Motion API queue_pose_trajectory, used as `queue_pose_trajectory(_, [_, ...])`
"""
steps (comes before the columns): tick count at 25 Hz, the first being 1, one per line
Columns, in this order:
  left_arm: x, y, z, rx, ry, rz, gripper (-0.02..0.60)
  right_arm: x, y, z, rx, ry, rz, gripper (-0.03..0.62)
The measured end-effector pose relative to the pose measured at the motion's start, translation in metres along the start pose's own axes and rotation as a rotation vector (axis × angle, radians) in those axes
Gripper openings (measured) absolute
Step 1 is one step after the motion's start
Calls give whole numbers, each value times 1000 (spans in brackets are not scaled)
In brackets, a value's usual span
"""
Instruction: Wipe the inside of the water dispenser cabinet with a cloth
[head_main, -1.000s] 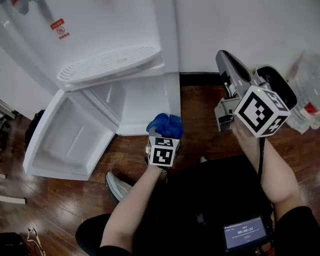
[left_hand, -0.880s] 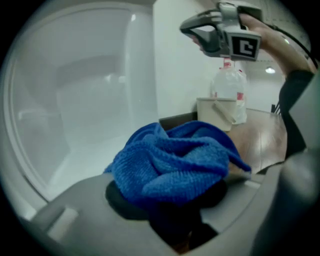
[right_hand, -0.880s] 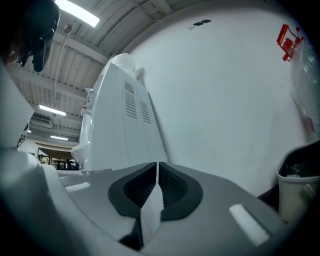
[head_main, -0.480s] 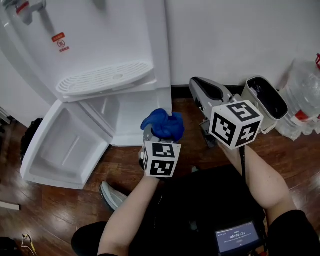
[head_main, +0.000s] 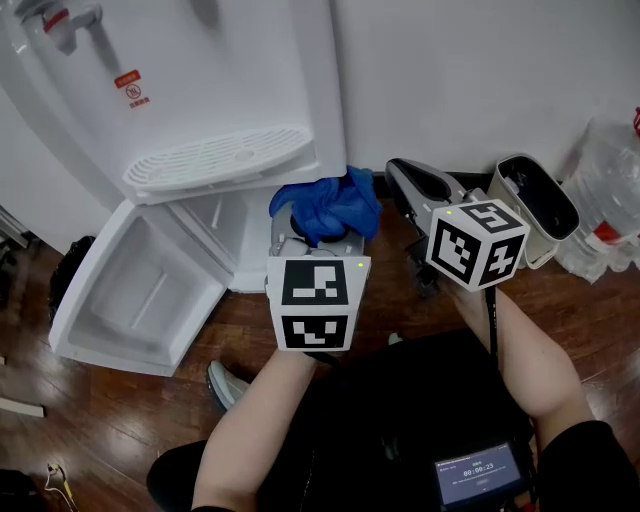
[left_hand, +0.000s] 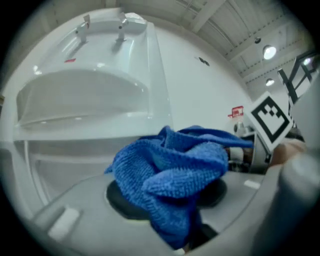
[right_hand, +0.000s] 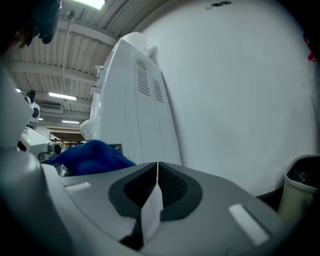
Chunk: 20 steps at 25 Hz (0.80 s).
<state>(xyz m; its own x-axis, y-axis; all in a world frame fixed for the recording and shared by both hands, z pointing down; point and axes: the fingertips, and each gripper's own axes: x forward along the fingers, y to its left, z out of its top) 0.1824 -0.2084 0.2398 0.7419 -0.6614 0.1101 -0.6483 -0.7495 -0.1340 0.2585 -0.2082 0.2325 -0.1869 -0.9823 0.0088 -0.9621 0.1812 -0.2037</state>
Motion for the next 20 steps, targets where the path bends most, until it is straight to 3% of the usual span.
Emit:
queue_pose_trajectory(6, [-22,44,19,-33,-123,92,196,2,2,-6,24,19,31,12])
queue_pose_trajectory(16, [-80,180,-1,-1,-74,317,196,6,6,-9,14,38,58,12])
queue_pose_trajectory(20, [-102,218,-5,-52,-87,412,195,5,4,-11,17,42,47,12])
